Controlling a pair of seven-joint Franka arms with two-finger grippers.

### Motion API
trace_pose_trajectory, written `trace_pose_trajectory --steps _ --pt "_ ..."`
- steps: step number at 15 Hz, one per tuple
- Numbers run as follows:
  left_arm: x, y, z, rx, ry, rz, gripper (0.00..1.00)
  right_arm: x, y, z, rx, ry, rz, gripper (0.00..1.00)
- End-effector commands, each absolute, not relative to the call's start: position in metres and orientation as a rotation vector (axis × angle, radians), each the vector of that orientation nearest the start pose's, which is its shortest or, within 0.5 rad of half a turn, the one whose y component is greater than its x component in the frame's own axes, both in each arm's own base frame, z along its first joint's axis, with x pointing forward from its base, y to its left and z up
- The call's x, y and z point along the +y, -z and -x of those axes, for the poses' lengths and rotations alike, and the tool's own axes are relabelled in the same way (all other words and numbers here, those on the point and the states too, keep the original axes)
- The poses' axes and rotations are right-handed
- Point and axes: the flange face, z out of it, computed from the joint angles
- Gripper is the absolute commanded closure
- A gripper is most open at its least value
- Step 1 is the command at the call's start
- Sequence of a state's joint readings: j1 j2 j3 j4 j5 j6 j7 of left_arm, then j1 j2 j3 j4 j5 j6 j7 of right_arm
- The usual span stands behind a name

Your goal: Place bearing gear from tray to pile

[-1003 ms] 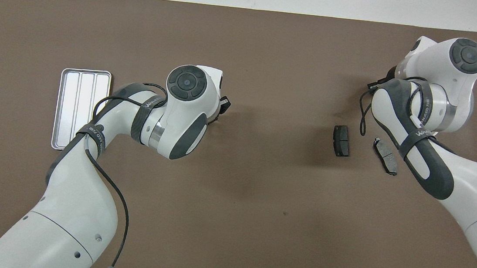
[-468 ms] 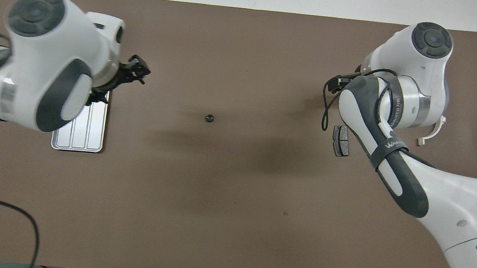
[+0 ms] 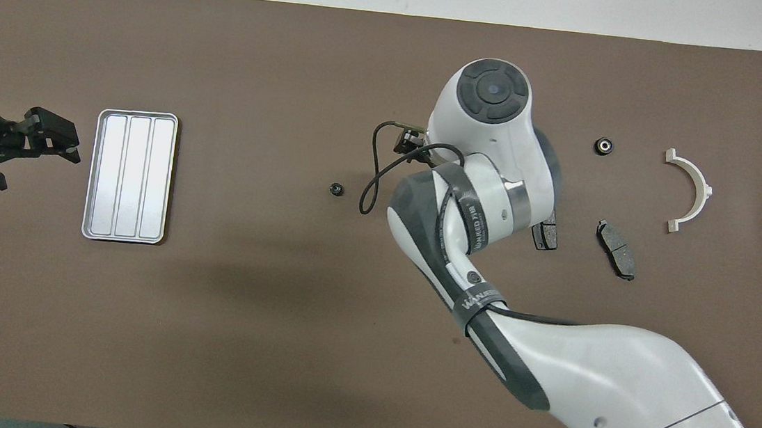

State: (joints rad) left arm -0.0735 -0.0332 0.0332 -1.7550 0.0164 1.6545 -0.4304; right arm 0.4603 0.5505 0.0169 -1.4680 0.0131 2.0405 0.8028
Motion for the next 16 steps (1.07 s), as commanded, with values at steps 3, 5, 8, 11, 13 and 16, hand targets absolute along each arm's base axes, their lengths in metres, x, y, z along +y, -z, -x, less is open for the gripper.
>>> trace_pose_trajectory --steps 3,5,8,11,13,16 --pt "-0.013 -0.559 -0.537 -0.516 -0.113 3.084 0.0 0.398 -0.343 -0.638 0.687 0.042 3.035 0.0" --pt "-0.011 -0.558 -0.538 -0.509 -0.114 3.087 0.0 0.421 -0.341 -0.632 0.724 0.031 3.046 0.0" --pt "-0.011 -0.558 -0.545 -0.499 -0.053 3.098 0.0 0.441 -0.34 -0.622 0.747 0.031 3.046 0.0" --pt "-0.012 -0.556 -0.547 -0.499 -0.049 3.103 0.0 0.468 -0.319 -0.611 0.766 0.032 3.049 0.0" --pt "-0.013 -0.556 -0.546 -0.497 -0.062 3.103 0.0 0.477 -0.308 -0.606 0.768 0.037 3.054 0.0" --pt "-0.013 -0.556 -0.545 -0.447 -0.076 3.11 0.0 0.487 -0.291 -0.598 0.751 0.052 3.069 0.0"
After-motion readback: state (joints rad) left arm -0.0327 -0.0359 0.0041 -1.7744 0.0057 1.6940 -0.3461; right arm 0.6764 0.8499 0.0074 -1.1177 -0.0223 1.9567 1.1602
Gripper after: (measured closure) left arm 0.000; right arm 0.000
